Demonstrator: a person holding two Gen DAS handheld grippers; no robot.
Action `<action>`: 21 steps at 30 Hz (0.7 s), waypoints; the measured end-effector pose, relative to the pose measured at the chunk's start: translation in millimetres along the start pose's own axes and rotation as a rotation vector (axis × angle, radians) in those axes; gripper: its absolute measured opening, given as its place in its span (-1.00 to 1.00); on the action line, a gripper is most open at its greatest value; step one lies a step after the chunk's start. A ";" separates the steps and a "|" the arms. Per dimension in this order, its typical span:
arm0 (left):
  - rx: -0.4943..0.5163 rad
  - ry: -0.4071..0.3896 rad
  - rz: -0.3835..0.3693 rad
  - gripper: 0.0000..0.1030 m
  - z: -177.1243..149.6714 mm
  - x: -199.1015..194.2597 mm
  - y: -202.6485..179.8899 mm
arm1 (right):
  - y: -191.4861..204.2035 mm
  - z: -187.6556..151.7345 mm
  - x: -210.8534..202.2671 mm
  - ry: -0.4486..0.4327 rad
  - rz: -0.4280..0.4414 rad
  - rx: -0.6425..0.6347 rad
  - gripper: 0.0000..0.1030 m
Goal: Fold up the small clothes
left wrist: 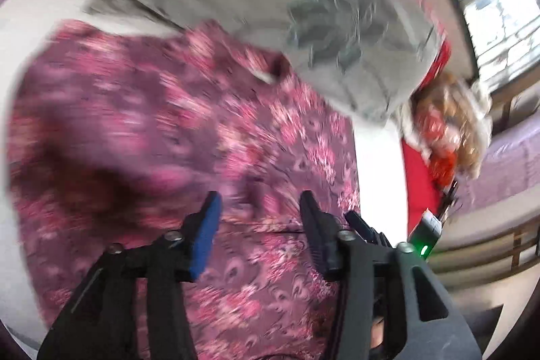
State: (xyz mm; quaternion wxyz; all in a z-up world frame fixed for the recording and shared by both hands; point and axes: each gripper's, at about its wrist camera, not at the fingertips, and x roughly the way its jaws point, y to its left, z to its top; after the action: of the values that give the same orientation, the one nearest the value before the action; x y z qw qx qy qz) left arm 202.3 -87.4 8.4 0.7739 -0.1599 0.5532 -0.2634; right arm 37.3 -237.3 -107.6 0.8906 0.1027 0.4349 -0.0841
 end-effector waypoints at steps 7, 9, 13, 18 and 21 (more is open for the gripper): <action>-0.266 -0.035 0.038 0.09 -21.0 -20.2 105.3 | -32.4 19.0 -22.2 -0.033 0.324 0.383 0.91; -0.330 -0.026 0.016 0.09 -27.2 -15.0 121.8 | -25.1 23.4 -5.7 0.032 0.382 0.440 0.92; -0.349 -0.009 0.013 0.09 -30.2 -7.2 128.0 | 5.7 27.8 23.8 0.105 0.426 0.447 0.82; -0.351 -0.007 0.002 0.09 -30.2 0.6 130.5 | 39.3 45.5 29.4 0.139 0.501 0.343 -0.85; -0.360 -0.012 -0.012 0.09 -31.3 -1.1 134.5 | 39.0 59.2 5.6 0.049 0.494 0.267 -0.86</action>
State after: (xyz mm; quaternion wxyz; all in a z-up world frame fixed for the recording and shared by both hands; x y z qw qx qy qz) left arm 203.6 23.6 -73.8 0.7345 -0.3010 0.5857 -0.1637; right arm 94.8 -215.1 -72.2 0.8521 0.3238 0.4031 0.0813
